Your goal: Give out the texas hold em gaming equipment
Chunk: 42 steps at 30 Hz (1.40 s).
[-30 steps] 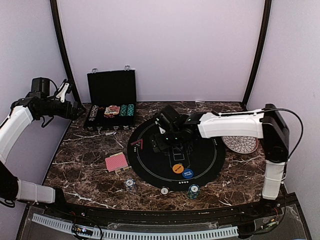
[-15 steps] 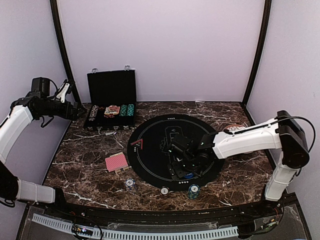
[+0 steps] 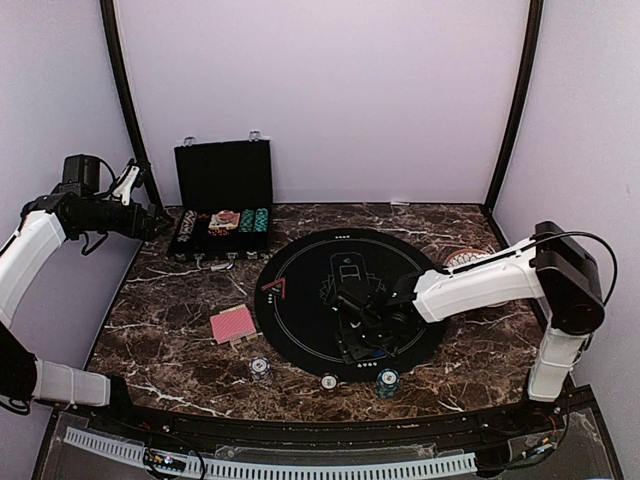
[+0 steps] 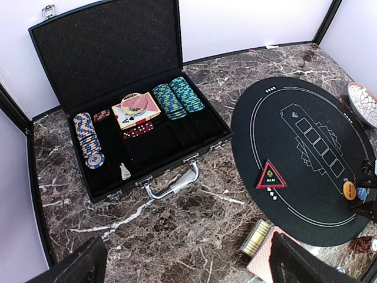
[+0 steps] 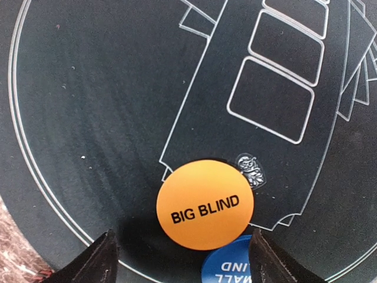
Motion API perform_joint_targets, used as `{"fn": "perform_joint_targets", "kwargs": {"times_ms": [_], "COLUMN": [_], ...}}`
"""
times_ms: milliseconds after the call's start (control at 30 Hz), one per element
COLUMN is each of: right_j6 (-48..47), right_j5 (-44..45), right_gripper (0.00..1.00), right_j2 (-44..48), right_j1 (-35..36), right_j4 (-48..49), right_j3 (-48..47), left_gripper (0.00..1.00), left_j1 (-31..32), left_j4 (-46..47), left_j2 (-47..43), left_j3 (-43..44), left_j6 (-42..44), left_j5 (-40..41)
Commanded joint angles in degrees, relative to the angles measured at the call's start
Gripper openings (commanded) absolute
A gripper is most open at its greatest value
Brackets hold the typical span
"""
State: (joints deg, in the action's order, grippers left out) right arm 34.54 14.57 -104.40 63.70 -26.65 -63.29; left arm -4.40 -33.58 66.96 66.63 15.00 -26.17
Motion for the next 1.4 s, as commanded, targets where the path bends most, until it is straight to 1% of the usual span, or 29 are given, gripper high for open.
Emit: {"fn": "perform_joint_targets", "kwargs": {"times_ms": [0, 333, 700, 900, 1133, 1167, 1300, 1367], "right_j6": [0.4, 1.1, -1.7, -3.9, -5.6, -5.6, -4.5, -3.5], "right_j5": [-0.2, 1.0, 1.8, 2.4, 3.7, 3.7, 3.6, 3.6], "right_gripper": [0.74, 0.62, 0.57, 0.53, 0.53, 0.54, 0.71, 0.77], "right_j2": [-0.9, -1.6, -2.8, -4.8, -6.6, -6.6, -4.6, -3.1], "right_j1": [-0.1, -2.2, -6.1, -8.9, -10.5, -10.5, -10.3, -10.0], "right_j4": [2.0, 2.5, 4.3, 4.8, 5.0, 4.8, 4.6, 4.5], "right_j3": [0.6, 1.2, 0.2, -2.7, -6.4, -7.0, -6.1, -4.3], "left_gripper": [0.99, 0.99, 0.99, 0.99, 0.99, 0.99, 0.99, 0.99], "left_j1": [-0.3, -0.3, -0.3, -0.3, -0.3, -0.3, -0.3, -0.3], "left_j4": [-1.6, -1.3, -1.9, -2.2, -2.2, -2.2, -2.2, -2.1], "left_j2": [-1.3, -1.4, -1.5, -1.6, -1.7, -1.7, -1.9, -2.0], "left_j3": [1.7, 2.0, 3.0, 3.3, 3.4, 3.3, 3.2, 3.1], "left_j6": [0.0, -0.2, -0.2, -0.3, -0.2, -0.2, -0.1, 0.0], "left_j5": [-1.2, -0.5, -0.2, -0.2, -0.2, -0.1, -0.2, -0.2]}}
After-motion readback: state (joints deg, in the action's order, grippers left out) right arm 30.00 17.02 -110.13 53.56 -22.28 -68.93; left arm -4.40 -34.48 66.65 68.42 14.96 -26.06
